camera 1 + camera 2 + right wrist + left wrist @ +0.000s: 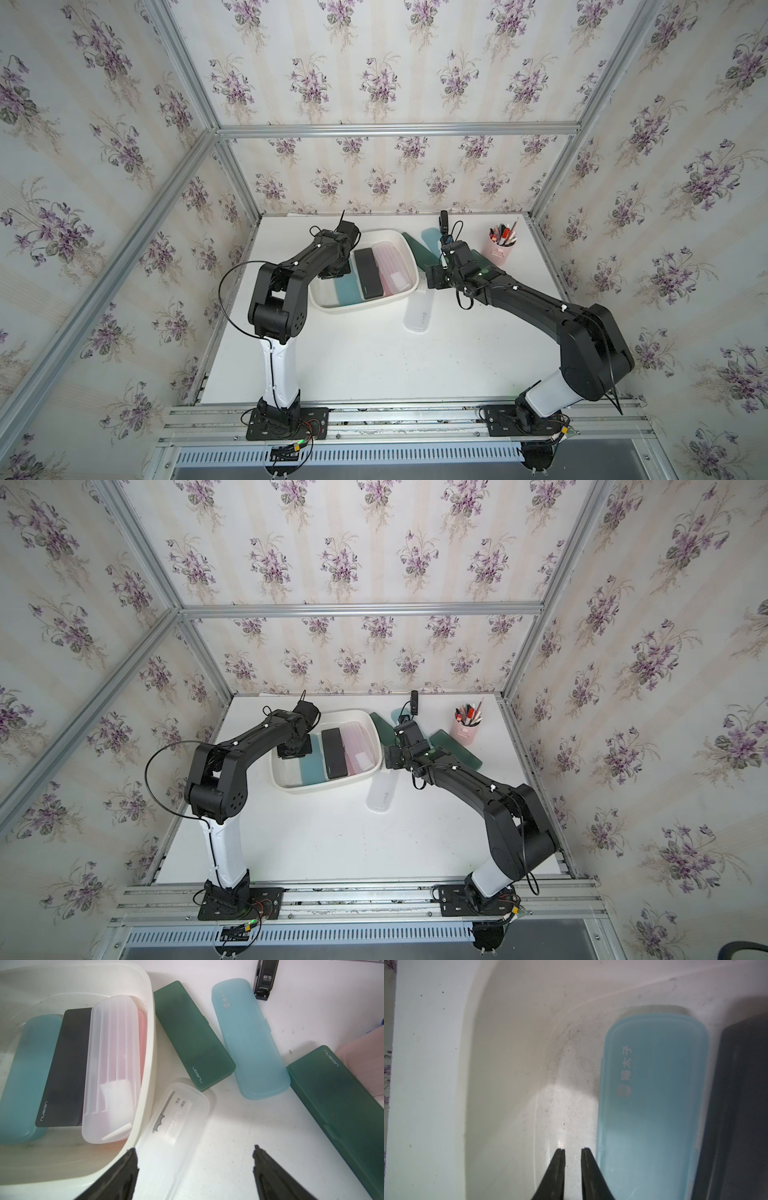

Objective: Put the pencil case into the storage box
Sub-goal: Adjust the pencil case in the storage box.

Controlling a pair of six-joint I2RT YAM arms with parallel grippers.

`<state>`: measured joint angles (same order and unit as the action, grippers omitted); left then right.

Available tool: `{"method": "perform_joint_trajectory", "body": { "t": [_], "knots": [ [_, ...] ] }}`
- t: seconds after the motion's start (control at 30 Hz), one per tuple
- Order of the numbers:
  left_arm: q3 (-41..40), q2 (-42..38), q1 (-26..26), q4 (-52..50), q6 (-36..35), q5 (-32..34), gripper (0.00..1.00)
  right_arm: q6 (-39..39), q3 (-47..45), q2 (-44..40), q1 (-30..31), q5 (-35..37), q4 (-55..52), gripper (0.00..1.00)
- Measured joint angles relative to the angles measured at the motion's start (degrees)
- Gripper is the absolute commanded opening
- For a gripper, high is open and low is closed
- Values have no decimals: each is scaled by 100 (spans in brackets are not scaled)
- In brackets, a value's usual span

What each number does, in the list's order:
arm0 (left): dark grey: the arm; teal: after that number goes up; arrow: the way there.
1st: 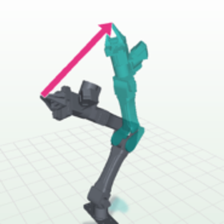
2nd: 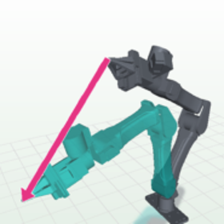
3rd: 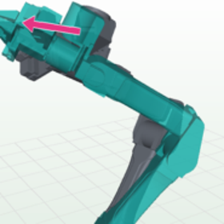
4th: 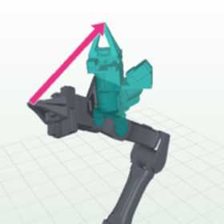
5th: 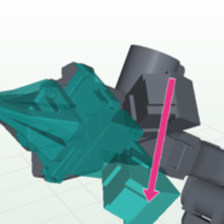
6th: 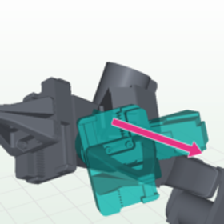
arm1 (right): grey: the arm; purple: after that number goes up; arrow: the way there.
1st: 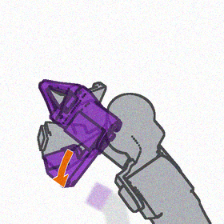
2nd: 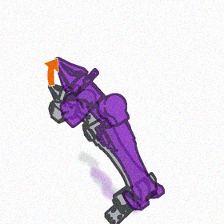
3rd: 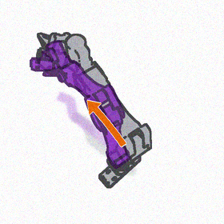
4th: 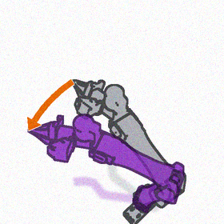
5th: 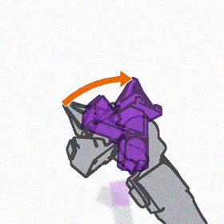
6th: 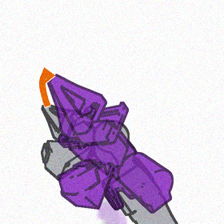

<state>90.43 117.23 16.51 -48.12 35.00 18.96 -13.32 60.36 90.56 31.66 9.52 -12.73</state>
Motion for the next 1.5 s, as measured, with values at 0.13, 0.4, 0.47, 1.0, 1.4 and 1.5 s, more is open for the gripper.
{"method": "perform_joint_trajectory", "body": {
  "t": [0.13, 0.4, 0.47, 1.0, 1.4, 1.5],
  "knots": [
    [2, 155, -57, 7, 15, -76, 12, 0, -17, 37, 0, 4, -2, 89],
    [52, 540, -225, 105, 98, -304, 11, 2, -20, 37, 0, 11, 0, 89],
    [120, 662, -221, 133, 103, -326, 11, 2, -17, 37, 0, 11, 0, 89],
    [358, 833, -42, 553, 251, -540, 13, 2, -46, 37, 0, 28, 0, 89],
    [256, 485, -2, 249, 332, -573, 51, 2, 15, 13, 0, 26, -4, 89],
    [210, 184, 2, 208, 330, -549, 64, 0, 39, -90, -111, -7, -42, 89]
  ]
}}
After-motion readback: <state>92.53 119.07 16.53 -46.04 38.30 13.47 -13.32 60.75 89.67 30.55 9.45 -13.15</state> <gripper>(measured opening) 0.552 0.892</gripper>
